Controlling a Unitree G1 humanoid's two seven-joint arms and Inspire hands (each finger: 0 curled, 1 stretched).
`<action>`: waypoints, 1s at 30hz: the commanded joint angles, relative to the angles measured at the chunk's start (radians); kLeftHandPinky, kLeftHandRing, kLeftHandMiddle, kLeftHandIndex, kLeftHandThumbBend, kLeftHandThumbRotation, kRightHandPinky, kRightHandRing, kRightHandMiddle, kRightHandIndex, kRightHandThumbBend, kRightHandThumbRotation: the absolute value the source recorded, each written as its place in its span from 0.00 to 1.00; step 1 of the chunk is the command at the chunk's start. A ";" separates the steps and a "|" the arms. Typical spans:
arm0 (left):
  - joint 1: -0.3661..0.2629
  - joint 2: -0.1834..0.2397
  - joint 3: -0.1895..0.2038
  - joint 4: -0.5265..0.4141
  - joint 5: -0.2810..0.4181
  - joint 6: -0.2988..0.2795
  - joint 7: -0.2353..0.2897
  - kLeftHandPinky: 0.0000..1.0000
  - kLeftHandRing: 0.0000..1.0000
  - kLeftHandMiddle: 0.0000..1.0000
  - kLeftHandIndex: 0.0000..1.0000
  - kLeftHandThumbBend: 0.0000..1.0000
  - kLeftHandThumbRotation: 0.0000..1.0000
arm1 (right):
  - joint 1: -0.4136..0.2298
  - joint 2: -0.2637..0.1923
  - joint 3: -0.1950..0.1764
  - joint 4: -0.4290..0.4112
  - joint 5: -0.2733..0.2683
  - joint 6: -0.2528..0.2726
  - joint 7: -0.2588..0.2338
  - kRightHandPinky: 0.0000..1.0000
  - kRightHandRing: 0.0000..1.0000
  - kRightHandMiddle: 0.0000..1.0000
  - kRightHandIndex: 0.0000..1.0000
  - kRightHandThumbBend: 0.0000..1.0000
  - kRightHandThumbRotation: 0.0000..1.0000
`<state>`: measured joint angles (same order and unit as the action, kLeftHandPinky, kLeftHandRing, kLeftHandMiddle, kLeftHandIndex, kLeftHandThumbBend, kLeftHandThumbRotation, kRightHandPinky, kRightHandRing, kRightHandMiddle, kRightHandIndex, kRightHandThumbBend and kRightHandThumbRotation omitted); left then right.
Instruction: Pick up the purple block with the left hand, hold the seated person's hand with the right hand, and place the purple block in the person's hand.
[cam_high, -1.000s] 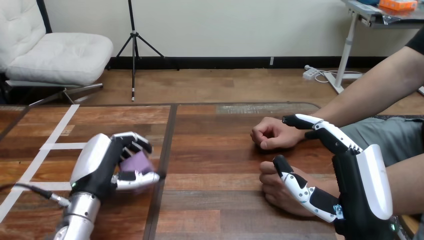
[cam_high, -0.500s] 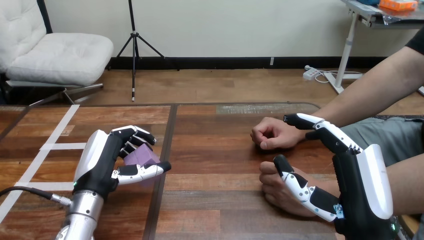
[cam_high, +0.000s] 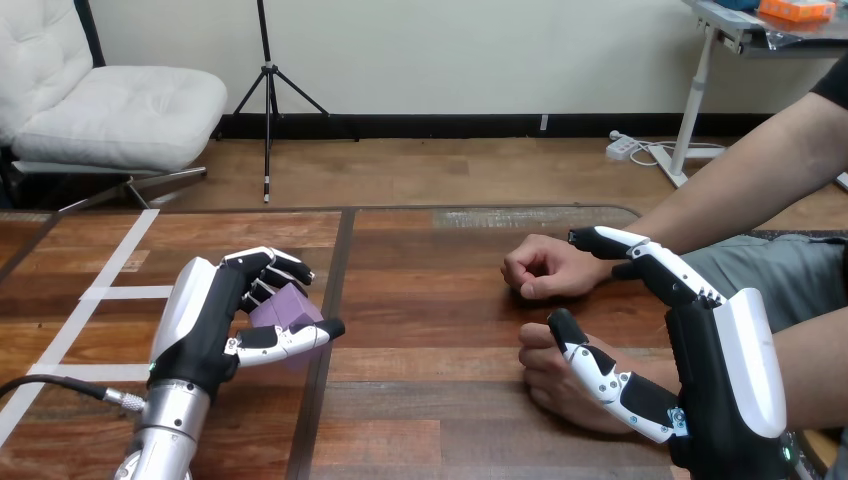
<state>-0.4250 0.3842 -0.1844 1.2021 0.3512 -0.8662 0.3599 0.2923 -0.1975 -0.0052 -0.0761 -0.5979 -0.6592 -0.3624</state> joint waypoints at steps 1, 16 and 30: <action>-0.018 -0.001 0.024 -0.055 -0.010 -0.024 0.007 0.34 0.41 0.50 0.55 0.69 0.19 | -0.034 -0.007 -0.006 -0.050 0.013 0.001 0.007 0.66 0.73 0.74 0.73 0.45 0.29; 0.009 -0.041 0.085 -0.077 -0.118 -0.067 -0.102 0.35 0.42 0.50 0.53 0.74 0.16 | -0.040 -0.015 -0.014 -0.045 0.000 0.001 -0.002 0.66 0.73 0.74 0.73 0.46 0.29; 0.057 -0.112 0.152 -0.138 -0.297 -0.138 -0.305 0.37 0.43 0.51 0.52 0.80 0.14 | -0.022 -0.036 -0.039 -0.122 -0.032 0.122 0.065 0.66 0.74 0.77 0.76 0.51 0.31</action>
<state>-0.3435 0.3108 -0.0711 1.1393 0.1207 -0.9556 0.1104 0.2944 -0.2046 -0.0139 -0.1121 -0.6120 -0.5842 -0.3261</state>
